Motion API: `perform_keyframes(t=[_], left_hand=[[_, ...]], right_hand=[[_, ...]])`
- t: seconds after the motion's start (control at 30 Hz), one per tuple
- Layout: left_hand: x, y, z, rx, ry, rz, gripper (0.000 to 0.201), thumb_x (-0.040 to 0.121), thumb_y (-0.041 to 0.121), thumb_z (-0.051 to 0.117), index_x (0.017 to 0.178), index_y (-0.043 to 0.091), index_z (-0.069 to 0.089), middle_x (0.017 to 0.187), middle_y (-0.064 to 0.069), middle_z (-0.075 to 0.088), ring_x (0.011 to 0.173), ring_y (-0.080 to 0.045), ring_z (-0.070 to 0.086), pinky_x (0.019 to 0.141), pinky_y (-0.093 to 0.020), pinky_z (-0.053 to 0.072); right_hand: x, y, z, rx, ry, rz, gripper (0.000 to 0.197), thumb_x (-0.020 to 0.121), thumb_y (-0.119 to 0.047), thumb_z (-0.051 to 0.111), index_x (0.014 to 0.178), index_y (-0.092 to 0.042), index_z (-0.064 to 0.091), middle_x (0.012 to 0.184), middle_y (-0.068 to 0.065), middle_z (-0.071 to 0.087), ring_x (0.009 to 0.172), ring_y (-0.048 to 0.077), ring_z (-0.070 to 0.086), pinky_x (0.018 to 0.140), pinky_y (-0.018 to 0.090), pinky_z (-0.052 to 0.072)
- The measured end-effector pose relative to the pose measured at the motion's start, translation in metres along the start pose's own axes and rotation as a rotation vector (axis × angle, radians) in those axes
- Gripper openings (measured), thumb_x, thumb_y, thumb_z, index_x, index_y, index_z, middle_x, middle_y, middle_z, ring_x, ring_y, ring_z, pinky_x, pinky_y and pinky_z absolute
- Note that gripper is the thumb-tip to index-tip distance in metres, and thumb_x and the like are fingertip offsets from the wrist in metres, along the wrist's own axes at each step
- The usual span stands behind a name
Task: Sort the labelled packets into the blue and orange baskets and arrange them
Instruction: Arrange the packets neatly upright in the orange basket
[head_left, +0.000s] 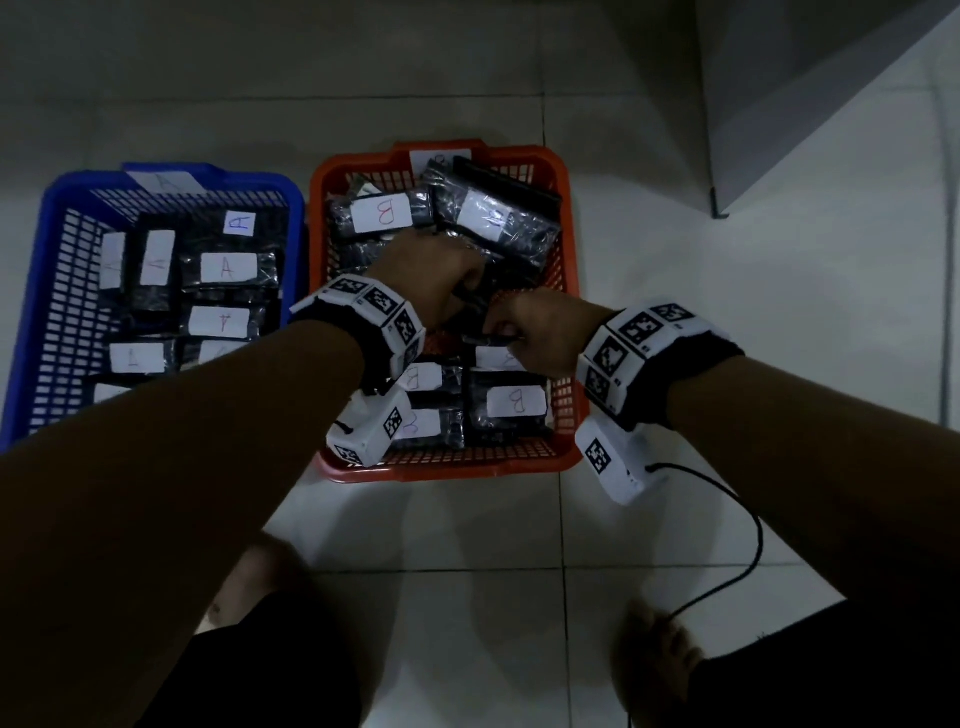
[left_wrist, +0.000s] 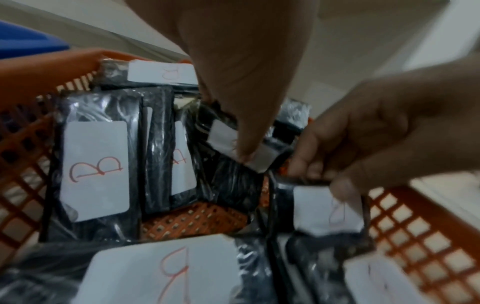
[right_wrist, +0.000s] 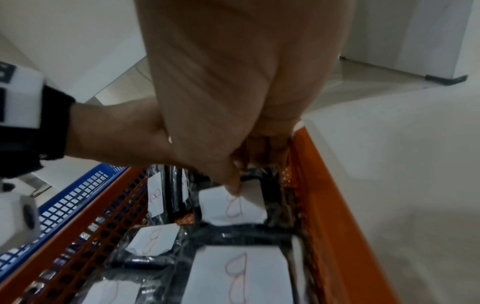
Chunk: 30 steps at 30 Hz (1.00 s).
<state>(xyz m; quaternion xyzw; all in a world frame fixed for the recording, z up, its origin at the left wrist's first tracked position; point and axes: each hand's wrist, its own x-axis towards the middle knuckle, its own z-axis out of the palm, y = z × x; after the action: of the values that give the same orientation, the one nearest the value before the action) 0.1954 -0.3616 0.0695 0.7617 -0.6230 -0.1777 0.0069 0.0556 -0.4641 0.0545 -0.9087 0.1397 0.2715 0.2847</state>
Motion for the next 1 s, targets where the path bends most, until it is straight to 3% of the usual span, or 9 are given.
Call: perform_keyframes(t=[0.13, 0.23, 0.4, 0.53, 0.67, 0.77, 0.83, 0.9, 1.0], left_hand=[[-0.005, -0.001, -0.007, -0.244, 0.135, -0.055, 0.02, 0.083, 0.023, 0.065, 0.102, 0.017, 0.064, 0.105, -0.005, 0.064, 0.096, -0.025, 0.06, 0.082, -0.041, 0.05], [-0.008, -0.008, -0.013, -0.419, 0.211, -0.194, 0.023, 0.083, 0.022, 0.068, 0.105, 0.016, 0.068, 0.105, -0.002, 0.067, 0.097, -0.019, 0.061, 0.087, -0.032, 0.05], [-0.033, -0.03, -0.009, -0.445, -0.097, -0.362, 0.029, 0.084, 0.02, 0.071, 0.112, 0.015, 0.068, 0.104, -0.003, 0.068, 0.094, -0.013, 0.062, 0.078, -0.022, 0.046], [-0.058, -0.028, 0.006, -0.46, -0.317, -0.431, 0.031, 0.083, 0.019, 0.071, 0.113, 0.012, 0.068, 0.111, -0.006, 0.068, 0.09, -0.011, 0.057, 0.076, -0.02, 0.041], [-0.069, -0.023, 0.018, -0.447, -0.434, -0.479, 0.031, 0.085, 0.022, 0.07, 0.114, 0.014, 0.068, 0.115, -0.004, 0.065, 0.101, -0.016, 0.058, 0.077, -0.02, 0.039], [-0.069, -0.019, 0.019, -0.386, -0.406, -0.462, 0.03, 0.082, 0.023, 0.073, 0.11, 0.013, 0.071, 0.111, -0.002, 0.068, 0.098, -0.013, 0.06, 0.076, -0.017, 0.04], [-0.067, -0.019, 0.018, -0.341, -0.358, -0.448, 0.028, 0.078, 0.026, 0.076, 0.104, 0.015, 0.074, 0.106, 0.001, 0.071, 0.096, -0.013, 0.063, 0.078, -0.019, 0.044], [-0.064, -0.021, 0.014, -0.33, -0.216, -0.418, 0.023, 0.078, 0.029, 0.076, 0.099, 0.019, 0.075, 0.101, 0.003, 0.072, 0.089, -0.011, 0.064, 0.076, -0.02, 0.046], [-0.057, -0.03, 0.007, -0.245, 0.143, -0.389, 0.023, 0.082, 0.027, 0.069, 0.104, 0.021, 0.071, 0.111, 0.0, 0.063, 0.101, -0.02, 0.059, 0.08, -0.034, 0.052]], right_hand=[[0.0, -0.003, 0.001, -0.024, -0.002, -0.017, 0.046, 0.085, -0.001, 0.051, 0.127, -0.019, 0.059, 0.127, 0.006, 0.059, 0.113, 0.022, 0.056, 0.087, 0.02, 0.042], [0.003, -0.002, 0.008, -0.045, -0.03, -0.007, 0.044, 0.089, -0.001, 0.05, 0.131, -0.012, 0.057, 0.13, 0.009, 0.057, 0.117, 0.023, 0.054, 0.091, 0.021, 0.044], [0.007, -0.001, 0.017, -0.085, -0.033, -0.018, 0.035, 0.091, -0.007, 0.056, 0.125, -0.003, 0.061, 0.126, 0.011, 0.059, 0.113, 0.023, 0.057, 0.086, 0.014, 0.042], [0.008, -0.006, 0.007, -0.15, -0.05, 0.007, 0.029, 0.081, -0.016, 0.066, 0.106, 0.0, 0.068, 0.104, 0.016, 0.069, 0.091, 0.028, 0.066, 0.077, 0.037, 0.059], [0.005, -0.013, -0.006, -0.123, 0.195, 0.008, 0.02, 0.086, -0.022, 0.058, 0.101, -0.011, 0.068, 0.102, 0.008, 0.068, 0.088, 0.023, 0.065, 0.073, 0.033, 0.057], [0.009, -0.015, -0.009, -0.122, 0.484, -0.014, 0.021, 0.091, -0.021, 0.053, 0.107, -0.012, 0.064, 0.111, 0.007, 0.061, 0.1, 0.025, 0.059, 0.076, 0.031, 0.049], [0.015, -0.015, -0.009, -0.122, 0.563, -0.029, 0.024, 0.092, -0.017, 0.052, 0.112, -0.01, 0.063, 0.115, 0.008, 0.059, 0.106, 0.027, 0.055, 0.082, 0.034, 0.049], [0.021, -0.015, -0.006, -0.179, 0.564, -0.078, 0.029, 0.089, -0.01, 0.053, 0.117, -0.009, 0.062, 0.119, 0.009, 0.059, 0.109, 0.029, 0.054, 0.089, 0.039, 0.047], [0.029, -0.014, -0.001, -0.393, 0.503, -0.186, 0.035, 0.083, -0.011, 0.06, 0.118, -0.012, 0.065, 0.128, 0.007, 0.059, 0.118, 0.031, 0.05, 0.095, 0.045, 0.041]])
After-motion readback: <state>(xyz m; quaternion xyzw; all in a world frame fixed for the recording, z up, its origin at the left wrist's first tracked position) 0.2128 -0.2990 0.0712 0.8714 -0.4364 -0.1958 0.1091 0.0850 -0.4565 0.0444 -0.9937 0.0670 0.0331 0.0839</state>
